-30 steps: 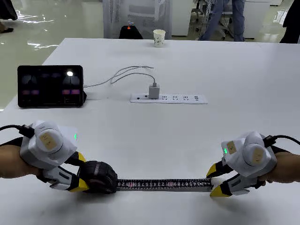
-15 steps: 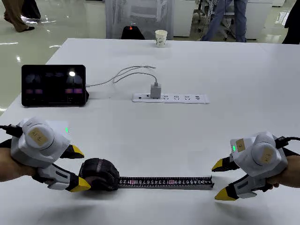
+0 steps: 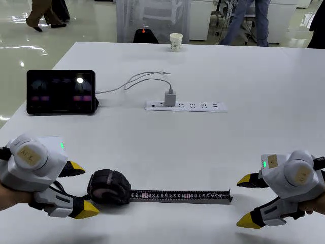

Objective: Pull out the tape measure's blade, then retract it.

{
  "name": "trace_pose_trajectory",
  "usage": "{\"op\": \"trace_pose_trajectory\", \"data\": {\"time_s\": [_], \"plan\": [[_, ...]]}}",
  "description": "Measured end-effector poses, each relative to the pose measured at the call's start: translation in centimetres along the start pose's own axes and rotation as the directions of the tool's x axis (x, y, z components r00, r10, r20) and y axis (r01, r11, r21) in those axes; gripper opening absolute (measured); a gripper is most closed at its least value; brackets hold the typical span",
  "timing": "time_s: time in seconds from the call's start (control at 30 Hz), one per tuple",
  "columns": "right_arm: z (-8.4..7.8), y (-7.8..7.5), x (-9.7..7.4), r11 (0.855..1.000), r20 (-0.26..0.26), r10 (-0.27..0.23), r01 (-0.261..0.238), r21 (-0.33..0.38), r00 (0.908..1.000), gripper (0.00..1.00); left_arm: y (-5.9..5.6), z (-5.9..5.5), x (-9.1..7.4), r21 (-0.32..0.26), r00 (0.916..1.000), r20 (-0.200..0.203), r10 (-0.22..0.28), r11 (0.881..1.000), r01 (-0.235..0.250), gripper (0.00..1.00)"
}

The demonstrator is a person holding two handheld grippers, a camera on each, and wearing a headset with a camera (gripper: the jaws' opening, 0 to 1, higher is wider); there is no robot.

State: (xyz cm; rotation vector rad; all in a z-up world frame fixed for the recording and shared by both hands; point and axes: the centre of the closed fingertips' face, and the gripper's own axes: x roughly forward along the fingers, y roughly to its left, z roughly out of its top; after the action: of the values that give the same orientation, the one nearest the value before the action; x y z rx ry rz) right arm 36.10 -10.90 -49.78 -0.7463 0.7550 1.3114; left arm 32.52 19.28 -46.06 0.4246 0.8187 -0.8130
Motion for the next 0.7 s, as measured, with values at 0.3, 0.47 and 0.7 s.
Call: {"op": "trace_pose_trajectory", "data": {"time_s": [0.3, 0.47, 0.7], "plan": [[0.0, 0.6, -0.5, 0.996, 0.034, -0.046, 0.044, 0.076, 0.9984, 0.61, -0.7, -0.2, -0.4, -0.069, 0.9986, 0.043, 0.031, 0.997, -0.028, 0.68], [0.3, 1.2, -0.8, 0.99, 0.054, -0.072, 0.065, 0.125, 0.996, 0.66, -1.3, 0.0, -0.6, -0.111, 0.9955, 0.077, 0.055, 0.993, -0.047, 0.7], [0.6, 2.0, -1.0, 0.981, 0.082, -0.103, 0.088, 0.174, 0.9913, 0.72, -2.2, -0.1, -0.5, -0.178, 0.9908, 0.113, 0.074, 0.983, -0.053, 0.79]]}}
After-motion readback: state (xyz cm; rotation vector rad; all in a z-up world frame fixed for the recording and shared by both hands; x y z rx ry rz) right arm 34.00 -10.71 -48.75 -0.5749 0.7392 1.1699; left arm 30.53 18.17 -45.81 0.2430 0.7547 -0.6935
